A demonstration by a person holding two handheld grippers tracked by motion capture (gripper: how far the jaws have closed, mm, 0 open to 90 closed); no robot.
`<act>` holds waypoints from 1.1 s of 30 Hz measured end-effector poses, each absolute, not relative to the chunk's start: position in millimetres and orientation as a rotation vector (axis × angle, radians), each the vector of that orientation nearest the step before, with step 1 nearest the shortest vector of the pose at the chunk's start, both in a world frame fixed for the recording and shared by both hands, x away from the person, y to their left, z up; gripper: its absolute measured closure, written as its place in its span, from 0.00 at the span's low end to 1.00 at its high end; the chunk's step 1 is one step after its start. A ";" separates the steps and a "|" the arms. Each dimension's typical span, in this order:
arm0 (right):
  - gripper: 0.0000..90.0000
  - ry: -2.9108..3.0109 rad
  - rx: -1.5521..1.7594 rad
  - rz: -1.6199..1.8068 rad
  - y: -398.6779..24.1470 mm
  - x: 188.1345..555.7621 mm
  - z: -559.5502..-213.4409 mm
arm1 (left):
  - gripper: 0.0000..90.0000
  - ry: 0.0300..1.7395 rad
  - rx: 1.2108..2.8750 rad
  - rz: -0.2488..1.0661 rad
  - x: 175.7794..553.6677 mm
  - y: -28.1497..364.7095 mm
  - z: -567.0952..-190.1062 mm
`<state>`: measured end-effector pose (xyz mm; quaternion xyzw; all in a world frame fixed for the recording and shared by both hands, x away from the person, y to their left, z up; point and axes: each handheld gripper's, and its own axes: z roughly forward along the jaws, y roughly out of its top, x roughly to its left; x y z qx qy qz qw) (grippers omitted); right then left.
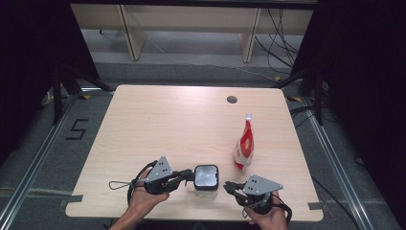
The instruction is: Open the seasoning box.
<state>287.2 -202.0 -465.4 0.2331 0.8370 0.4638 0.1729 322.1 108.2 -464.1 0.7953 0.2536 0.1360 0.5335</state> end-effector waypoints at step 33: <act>0.94 2.369 0.550 1.327 -177.6 292.0 -455.5 | 0.66 0.617 1.852 0.242 323.6 138.0 -469.8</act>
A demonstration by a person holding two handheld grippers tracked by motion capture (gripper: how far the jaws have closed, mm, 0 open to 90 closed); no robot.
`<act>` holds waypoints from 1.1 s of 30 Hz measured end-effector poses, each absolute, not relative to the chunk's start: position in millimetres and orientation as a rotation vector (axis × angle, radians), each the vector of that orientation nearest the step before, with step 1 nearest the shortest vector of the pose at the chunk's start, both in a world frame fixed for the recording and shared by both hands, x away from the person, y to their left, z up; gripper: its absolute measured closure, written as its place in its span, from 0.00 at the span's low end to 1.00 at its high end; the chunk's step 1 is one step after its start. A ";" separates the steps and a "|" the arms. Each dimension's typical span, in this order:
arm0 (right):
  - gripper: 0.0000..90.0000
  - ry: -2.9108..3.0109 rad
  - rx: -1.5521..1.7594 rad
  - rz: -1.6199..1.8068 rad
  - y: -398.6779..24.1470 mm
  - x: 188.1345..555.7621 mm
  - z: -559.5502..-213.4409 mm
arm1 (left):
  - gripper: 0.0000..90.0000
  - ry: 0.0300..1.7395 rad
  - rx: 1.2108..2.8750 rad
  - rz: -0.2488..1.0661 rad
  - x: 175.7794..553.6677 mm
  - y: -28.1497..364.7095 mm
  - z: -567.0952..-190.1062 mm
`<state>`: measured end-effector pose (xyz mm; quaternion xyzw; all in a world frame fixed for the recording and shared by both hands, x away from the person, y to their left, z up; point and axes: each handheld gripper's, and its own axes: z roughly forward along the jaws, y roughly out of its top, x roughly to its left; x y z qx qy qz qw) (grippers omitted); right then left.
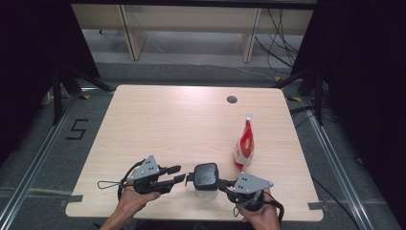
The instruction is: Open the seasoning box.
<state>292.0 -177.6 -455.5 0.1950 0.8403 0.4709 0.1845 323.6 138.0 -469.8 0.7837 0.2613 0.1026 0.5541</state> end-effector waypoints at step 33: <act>0.93 2.320 0.475 1.371 -155.3 299.9 -435.1 | 0.81 0.481 1.997 0.268 332.7 119.4 -508.5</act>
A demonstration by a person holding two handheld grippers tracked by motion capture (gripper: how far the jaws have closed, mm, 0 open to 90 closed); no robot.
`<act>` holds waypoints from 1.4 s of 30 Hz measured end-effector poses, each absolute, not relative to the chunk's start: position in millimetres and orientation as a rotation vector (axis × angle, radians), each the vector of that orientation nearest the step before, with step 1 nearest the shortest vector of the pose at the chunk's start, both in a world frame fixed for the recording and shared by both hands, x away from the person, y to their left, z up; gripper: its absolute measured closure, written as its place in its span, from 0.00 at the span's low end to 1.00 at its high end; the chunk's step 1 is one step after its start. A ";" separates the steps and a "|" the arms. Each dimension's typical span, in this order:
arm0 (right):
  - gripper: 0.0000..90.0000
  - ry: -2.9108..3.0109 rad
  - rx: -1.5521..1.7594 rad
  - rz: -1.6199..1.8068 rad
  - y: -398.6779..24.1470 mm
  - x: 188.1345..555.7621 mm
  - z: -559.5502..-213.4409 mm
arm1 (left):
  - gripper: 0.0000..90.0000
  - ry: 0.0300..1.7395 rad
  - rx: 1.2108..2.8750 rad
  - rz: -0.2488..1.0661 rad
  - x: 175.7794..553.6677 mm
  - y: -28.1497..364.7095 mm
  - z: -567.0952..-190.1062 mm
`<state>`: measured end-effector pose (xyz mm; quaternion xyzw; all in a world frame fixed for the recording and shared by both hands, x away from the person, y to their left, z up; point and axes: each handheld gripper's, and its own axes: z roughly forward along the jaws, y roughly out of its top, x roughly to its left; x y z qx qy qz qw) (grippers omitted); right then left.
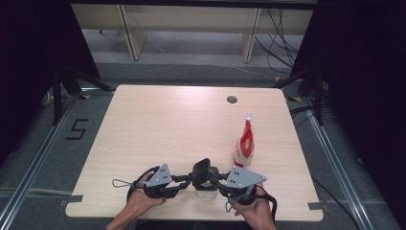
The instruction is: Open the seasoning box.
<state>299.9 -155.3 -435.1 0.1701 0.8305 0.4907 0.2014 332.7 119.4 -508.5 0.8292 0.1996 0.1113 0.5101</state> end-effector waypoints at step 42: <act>0.90 2.344 0.384 1.392 -109.4 308.1 -425.7 | 0.83 0.505 2.020 0.326 325.5 115.9 -506.9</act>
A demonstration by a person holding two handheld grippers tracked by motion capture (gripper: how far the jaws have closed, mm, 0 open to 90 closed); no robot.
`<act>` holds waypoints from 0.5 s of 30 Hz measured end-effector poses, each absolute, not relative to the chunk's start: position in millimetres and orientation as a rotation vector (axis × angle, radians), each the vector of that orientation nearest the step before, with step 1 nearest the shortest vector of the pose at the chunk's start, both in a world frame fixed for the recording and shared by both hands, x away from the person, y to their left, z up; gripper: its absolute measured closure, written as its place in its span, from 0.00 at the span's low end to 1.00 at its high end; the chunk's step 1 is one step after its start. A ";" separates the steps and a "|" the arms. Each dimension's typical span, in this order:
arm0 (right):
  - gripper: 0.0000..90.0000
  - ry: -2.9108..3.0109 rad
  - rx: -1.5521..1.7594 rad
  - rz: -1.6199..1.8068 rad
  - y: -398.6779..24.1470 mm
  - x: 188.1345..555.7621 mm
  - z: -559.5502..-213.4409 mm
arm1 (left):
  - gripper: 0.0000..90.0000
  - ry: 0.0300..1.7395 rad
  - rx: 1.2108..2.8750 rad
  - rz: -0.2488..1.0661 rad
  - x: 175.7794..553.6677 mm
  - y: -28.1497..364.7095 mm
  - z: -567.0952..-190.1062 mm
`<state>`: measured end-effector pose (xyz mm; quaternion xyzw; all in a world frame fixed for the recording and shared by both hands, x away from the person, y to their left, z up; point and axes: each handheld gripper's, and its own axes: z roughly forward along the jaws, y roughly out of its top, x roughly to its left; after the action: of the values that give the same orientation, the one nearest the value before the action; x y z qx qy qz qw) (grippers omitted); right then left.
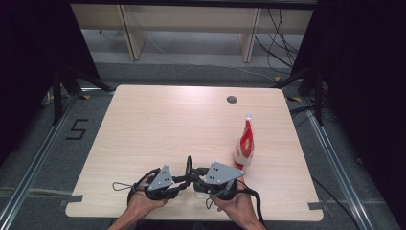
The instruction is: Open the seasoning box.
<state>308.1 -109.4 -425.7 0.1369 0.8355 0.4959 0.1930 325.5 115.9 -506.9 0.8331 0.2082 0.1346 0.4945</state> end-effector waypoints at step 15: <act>0.77 2.240 0.518 1.346 -168.9 296.8 -426.3 | 0.81 0.519 2.026 0.313 320.7 118.8 -506.5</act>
<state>296.8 -168.9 -426.3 0.1890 0.8169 0.4909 0.2366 320.7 118.8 -506.5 0.8346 0.2137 0.1287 0.4911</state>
